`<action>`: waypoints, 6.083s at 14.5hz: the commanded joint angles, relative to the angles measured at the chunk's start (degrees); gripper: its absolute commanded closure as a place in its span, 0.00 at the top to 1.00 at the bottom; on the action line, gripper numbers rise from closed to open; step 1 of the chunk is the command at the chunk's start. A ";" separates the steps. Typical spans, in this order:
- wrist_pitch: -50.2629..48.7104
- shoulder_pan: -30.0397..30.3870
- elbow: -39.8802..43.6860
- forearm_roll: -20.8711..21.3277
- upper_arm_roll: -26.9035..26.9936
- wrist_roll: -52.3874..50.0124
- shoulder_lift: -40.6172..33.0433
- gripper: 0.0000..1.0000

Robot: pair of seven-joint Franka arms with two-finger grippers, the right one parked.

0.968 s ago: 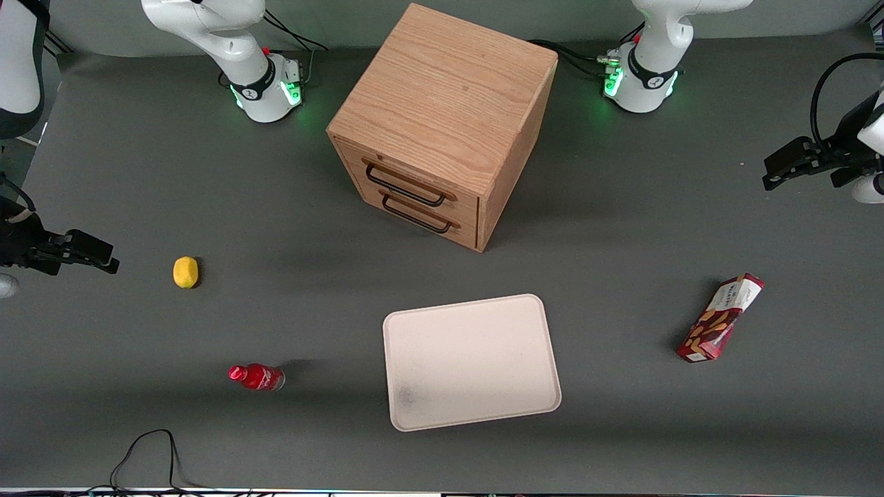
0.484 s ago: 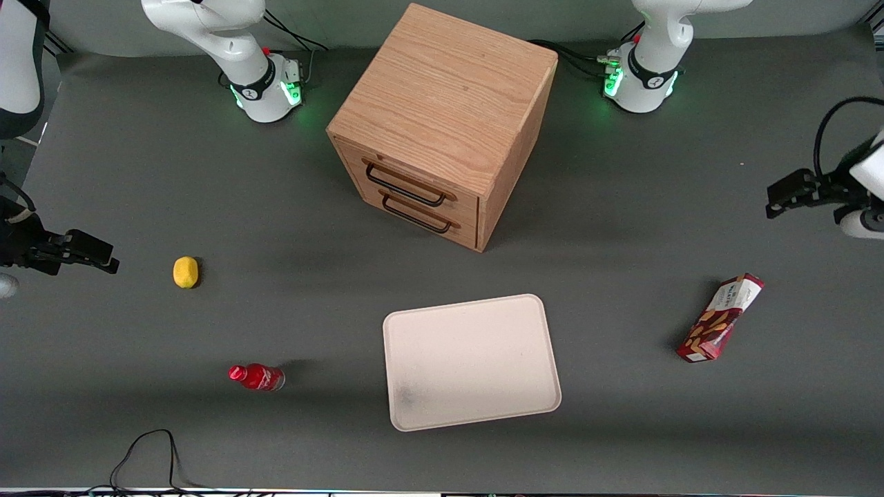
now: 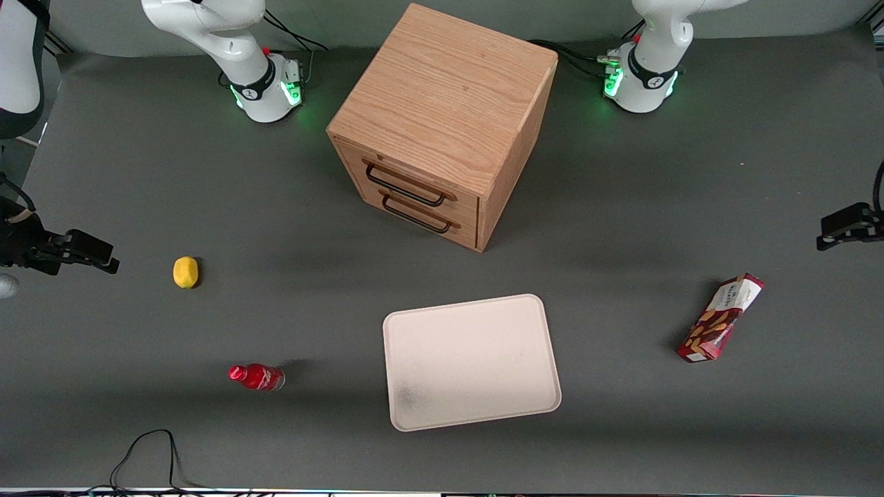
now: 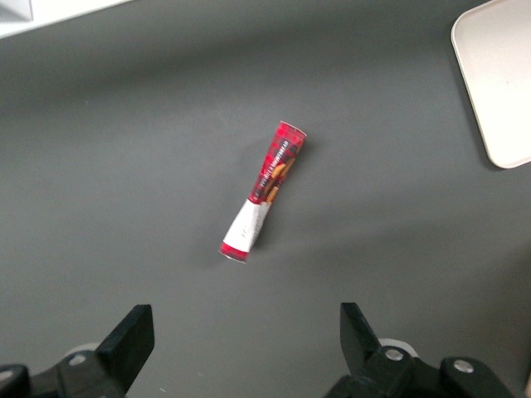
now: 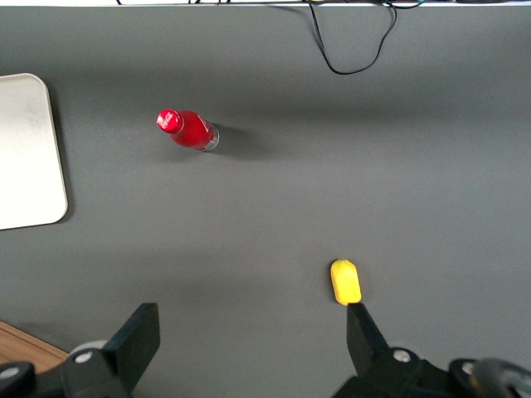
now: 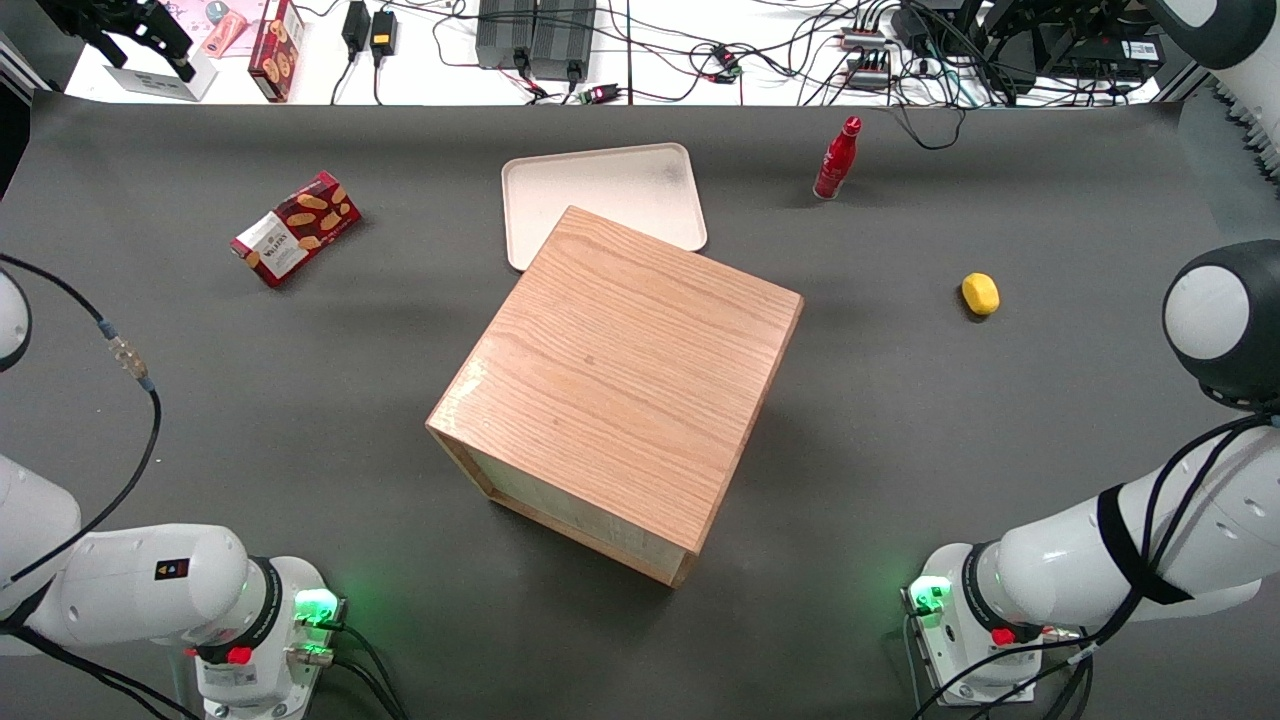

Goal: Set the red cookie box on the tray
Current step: 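Move the open left gripper over the red shortbread box, then lower the left gripper and close it on the red shortbread box, then lift the red box upright with the left gripper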

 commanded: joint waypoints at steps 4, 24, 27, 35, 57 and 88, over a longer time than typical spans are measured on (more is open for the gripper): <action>-1.82 0.41 5.14 0.43 -0.75 11.86 3.28 1.00; 23.21 -0.47 -12.07 1.05 -0.84 22.79 11.98 1.00; 31.48 -0.47 -18.31 1.05 -0.84 22.96 13.12 1.00; 43.71 -0.12 -22.98 1.40 -0.84 23.40 19.01 1.00; 25.38 -0.21 -13.42 0.79 -0.49 22.35 15.68 0.00; -2.60 -18.38 14.53 2.29 -0.75 -33.26 14.53 0.00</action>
